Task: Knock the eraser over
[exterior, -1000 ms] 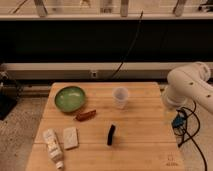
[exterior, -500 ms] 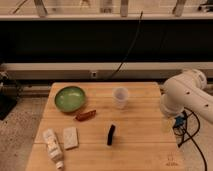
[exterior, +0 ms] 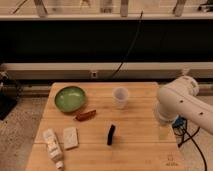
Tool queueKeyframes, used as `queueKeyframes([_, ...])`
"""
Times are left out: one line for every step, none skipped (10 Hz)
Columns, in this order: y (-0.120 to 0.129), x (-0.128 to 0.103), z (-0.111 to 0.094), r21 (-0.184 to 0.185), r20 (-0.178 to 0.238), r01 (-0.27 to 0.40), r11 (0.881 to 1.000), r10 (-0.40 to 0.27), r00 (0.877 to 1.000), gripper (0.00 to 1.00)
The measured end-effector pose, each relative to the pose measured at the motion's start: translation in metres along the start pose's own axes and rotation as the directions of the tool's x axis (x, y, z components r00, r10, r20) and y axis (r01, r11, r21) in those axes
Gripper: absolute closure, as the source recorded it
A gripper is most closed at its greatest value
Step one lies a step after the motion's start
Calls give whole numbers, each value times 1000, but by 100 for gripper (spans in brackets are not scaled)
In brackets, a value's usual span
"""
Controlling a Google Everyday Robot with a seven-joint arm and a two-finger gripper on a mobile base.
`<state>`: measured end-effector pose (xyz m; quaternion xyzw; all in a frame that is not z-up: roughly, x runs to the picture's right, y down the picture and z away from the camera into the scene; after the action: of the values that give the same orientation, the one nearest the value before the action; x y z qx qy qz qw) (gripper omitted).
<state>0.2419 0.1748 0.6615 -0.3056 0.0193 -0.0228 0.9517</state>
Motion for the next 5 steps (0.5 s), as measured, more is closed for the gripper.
queueKeyframes([0, -3, 1, 0, -3, 10, 1000, -10, 1000, 20])
queueKeyframes([2, -5, 2, -3, -6, 19, 1000, -19, 1000, 20])
queueKeyframes([8, -15, 3, -11, -10, 32, 999, -33, 999, 20])
queueKeyframes([15, -26, 4, -18, -11, 43, 999, -43, 999, 20])
queueKeyframes([20, -35, 5, -19, -11, 53, 998, -53, 999, 20])
